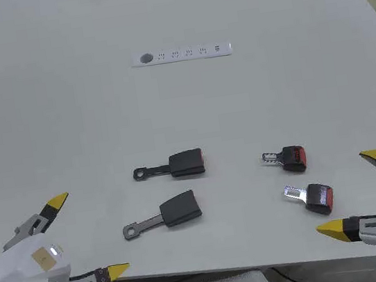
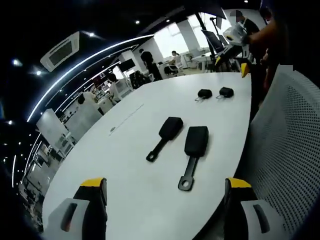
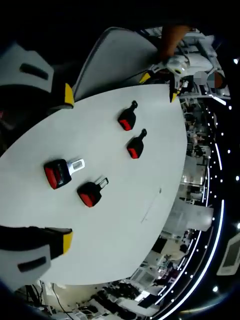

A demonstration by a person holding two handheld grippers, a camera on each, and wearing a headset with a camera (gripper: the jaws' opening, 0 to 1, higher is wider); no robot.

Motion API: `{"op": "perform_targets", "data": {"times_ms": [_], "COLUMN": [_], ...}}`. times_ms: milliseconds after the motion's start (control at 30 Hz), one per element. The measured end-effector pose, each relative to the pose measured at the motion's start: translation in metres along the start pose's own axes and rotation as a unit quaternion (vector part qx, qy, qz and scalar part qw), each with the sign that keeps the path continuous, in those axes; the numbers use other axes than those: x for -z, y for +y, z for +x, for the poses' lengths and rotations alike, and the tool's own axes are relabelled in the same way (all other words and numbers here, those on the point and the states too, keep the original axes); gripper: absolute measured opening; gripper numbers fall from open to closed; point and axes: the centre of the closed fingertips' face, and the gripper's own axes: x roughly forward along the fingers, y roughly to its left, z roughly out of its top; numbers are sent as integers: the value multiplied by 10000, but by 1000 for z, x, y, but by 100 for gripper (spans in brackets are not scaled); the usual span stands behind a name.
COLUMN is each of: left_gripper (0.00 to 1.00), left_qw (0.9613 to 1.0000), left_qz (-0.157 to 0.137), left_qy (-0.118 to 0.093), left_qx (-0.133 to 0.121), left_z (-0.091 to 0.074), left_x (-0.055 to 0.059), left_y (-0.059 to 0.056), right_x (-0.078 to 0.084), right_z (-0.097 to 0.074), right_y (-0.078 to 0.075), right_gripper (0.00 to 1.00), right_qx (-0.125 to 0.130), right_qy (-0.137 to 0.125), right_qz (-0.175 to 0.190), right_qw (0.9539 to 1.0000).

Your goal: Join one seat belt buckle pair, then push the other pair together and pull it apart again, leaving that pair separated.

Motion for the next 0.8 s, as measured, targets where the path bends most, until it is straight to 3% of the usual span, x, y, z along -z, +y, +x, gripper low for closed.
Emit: {"op": "perform_targets", "data": {"times_ms": [533, 667, 800], "left_gripper": [98, 98, 98], "left_qw": [10000, 10000, 10000], "left_qz": [48, 69, 55], "left_qy": [19, 40, 48], "left_qx": [-36, -23, -31], "left_z": [1, 1, 1], "left_x": [0, 1, 2], "left_y": [1, 0, 0], "right_x": [10, 7, -4], "right_z": [-4, 0, 2], "right_y": [-5, -2, 0], "right_gripper": [93, 93, 92], "right_qx": [11, -23, -72], "right_qy": [157, 132, -90], "right_qz": [-89, -44, 196], "right_qw": [9998, 9999, 9997]}}
